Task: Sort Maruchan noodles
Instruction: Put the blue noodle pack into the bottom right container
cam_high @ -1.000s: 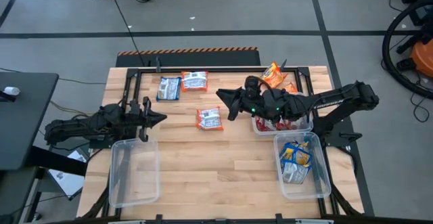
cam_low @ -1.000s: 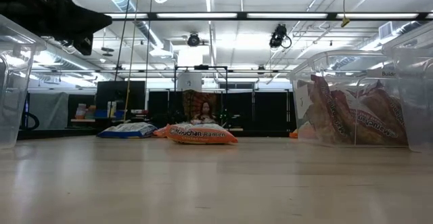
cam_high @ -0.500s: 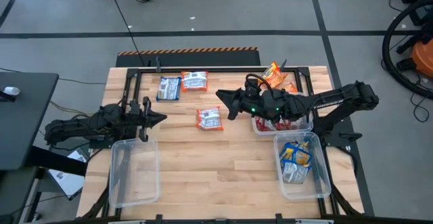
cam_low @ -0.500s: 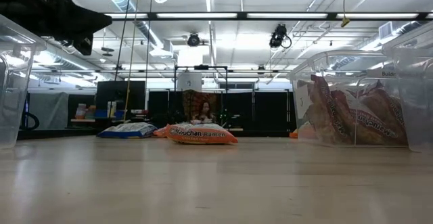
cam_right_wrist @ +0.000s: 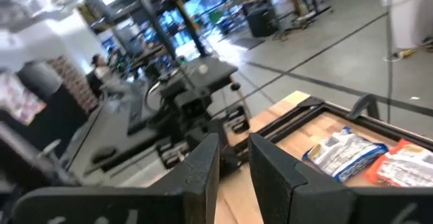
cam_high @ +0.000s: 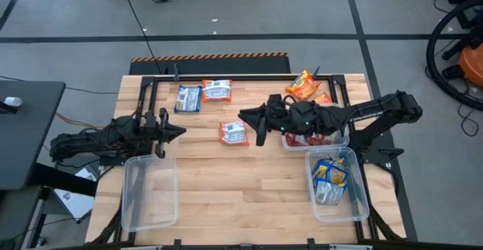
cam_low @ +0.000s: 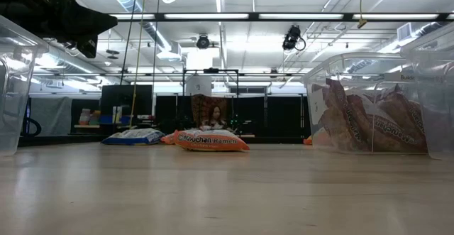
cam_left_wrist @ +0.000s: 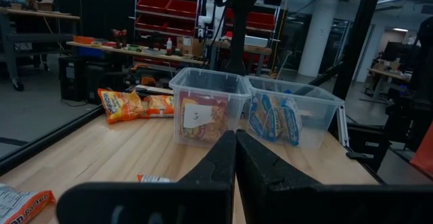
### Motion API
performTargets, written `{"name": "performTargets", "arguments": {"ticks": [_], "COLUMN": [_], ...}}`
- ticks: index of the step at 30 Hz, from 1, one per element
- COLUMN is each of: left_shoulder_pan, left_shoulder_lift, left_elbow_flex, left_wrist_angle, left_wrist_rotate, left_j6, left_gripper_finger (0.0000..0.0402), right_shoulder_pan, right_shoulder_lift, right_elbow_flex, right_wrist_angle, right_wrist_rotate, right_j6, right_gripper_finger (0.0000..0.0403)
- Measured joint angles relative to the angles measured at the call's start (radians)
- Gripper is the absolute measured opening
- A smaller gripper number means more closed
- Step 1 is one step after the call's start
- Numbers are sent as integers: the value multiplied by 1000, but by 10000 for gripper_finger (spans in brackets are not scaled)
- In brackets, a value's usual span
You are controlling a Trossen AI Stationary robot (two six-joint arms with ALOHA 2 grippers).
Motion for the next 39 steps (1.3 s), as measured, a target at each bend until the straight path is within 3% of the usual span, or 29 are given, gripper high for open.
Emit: {"name": "performTargets", "arguments": {"ticks": [5, 23, 35, 39], "left_shoulder_pan": [0, 0, 0, 0], "left_shoulder_lift": [0, 0, 0, 0], "left_elbow_flex": [0, 0, 0, 0], "left_wrist_angle": [0, 0, 0, 0], "left_wrist_rotate": [0, 0, 0, 0], "left_j6": [0, 0, 0, 0], "left_gripper_finger": [14, 14, 14, 14], "right_shoulder_pan": [24, 62, 59, 59], "right_shoulder_lift": [0, 5, 190, 234], "right_elbow_flex": [0, -1, 0, 64], "right_wrist_angle": [-45, -108, 41, 16], "right_wrist_rotate": [-34, -25, -98, -127], "right_j6": [-68, -61, -85, -90], "right_gripper_finger": [87, 86, 87, 87]}}
